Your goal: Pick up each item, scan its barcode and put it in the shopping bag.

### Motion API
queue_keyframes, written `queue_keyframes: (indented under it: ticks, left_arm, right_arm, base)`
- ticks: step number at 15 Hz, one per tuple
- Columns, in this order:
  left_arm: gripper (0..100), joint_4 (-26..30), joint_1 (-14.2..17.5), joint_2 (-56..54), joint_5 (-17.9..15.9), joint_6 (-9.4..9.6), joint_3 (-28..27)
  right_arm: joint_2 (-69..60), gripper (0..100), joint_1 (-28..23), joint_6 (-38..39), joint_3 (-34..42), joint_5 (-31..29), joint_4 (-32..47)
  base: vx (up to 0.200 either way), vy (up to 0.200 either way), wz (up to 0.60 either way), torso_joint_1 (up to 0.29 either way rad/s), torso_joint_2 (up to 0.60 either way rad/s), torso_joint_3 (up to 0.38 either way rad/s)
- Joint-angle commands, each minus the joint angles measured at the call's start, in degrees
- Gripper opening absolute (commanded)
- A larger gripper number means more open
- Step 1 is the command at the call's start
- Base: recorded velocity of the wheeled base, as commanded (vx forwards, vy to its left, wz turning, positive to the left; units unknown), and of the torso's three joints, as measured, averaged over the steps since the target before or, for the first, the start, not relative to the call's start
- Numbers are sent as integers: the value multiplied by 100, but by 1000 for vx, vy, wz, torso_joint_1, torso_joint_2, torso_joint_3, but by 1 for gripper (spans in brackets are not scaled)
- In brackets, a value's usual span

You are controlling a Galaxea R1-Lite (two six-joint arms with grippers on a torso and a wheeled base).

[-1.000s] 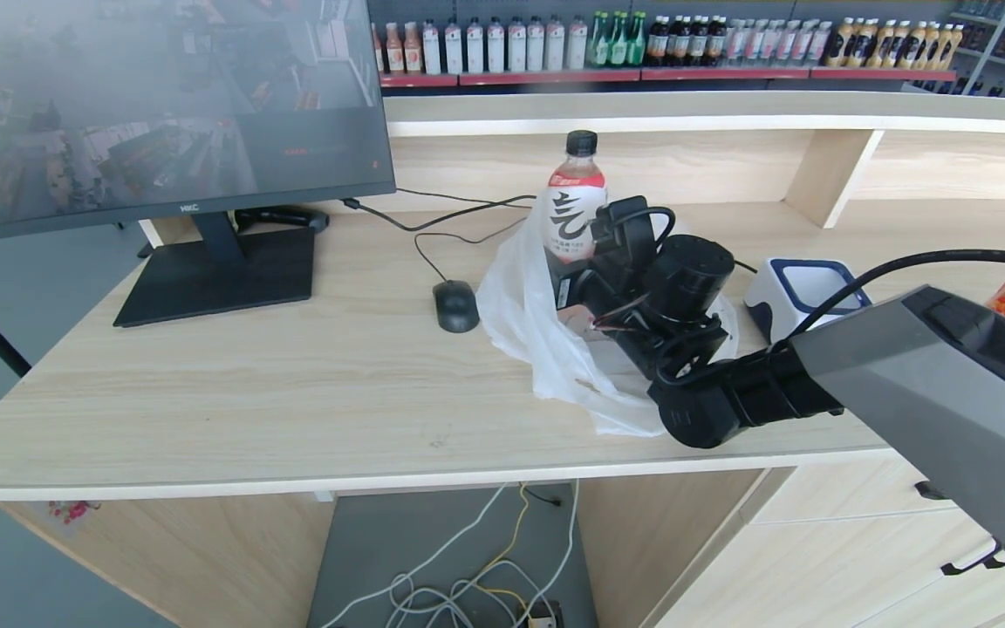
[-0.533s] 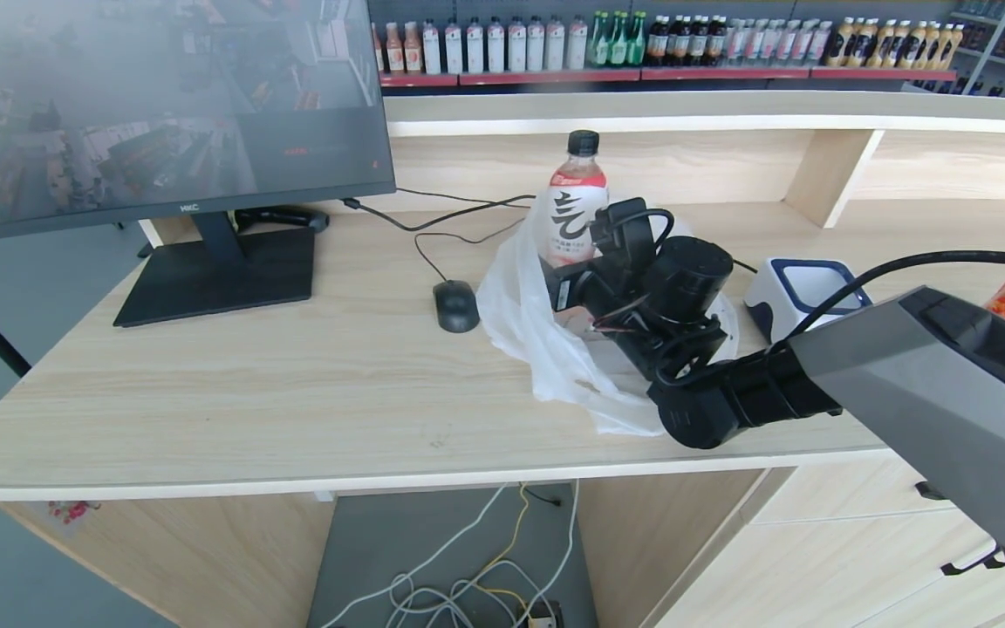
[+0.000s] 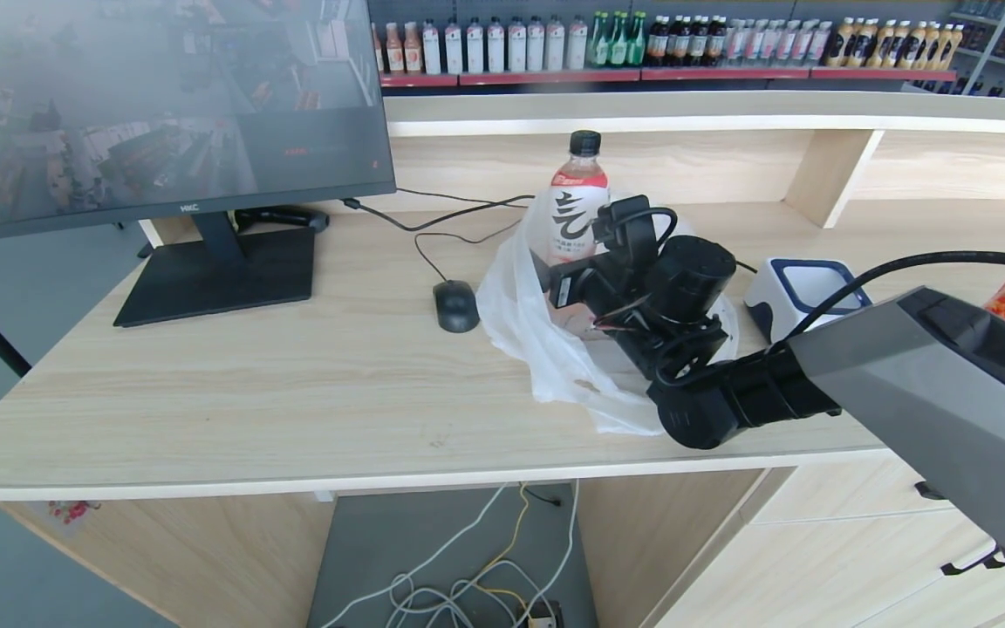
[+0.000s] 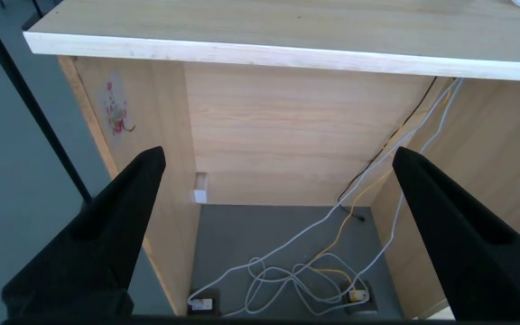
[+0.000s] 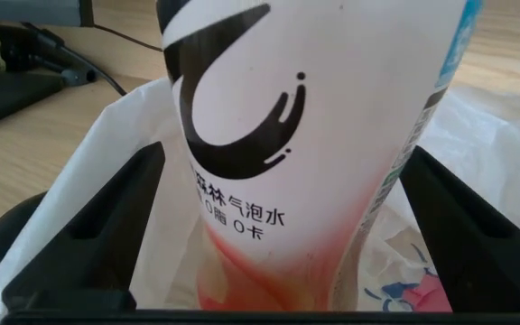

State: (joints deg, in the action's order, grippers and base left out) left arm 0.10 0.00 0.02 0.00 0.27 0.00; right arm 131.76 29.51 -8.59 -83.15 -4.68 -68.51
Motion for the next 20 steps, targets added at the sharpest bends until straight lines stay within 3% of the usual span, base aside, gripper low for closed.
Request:
queue_keyframes:
  ticks: [1,5,16,20]
  left_arm:
    - [100,-1,0,-2,0,8,0]
    - [100,-1,0,6,0,8,0]
    - [100,-1,0,-2,0,0,0]
    - [100,-1,0,-2,0,0,0]
  right_arm:
    - [-10,100,2,-11,1,-24,-101]
    - [-194,100,2,-178,89,-24,-470]
    - [-1504,100,72,-248,1091,-15,-479]
    - [-2057,100,186,-239,2321,-6,-1498]
  base:
    - [0,0,0,0,0,0]
    - [0,0,0,0,0,0]
    - [0,0,0,0,0,0]
    - [0,0,0,0,0,0]
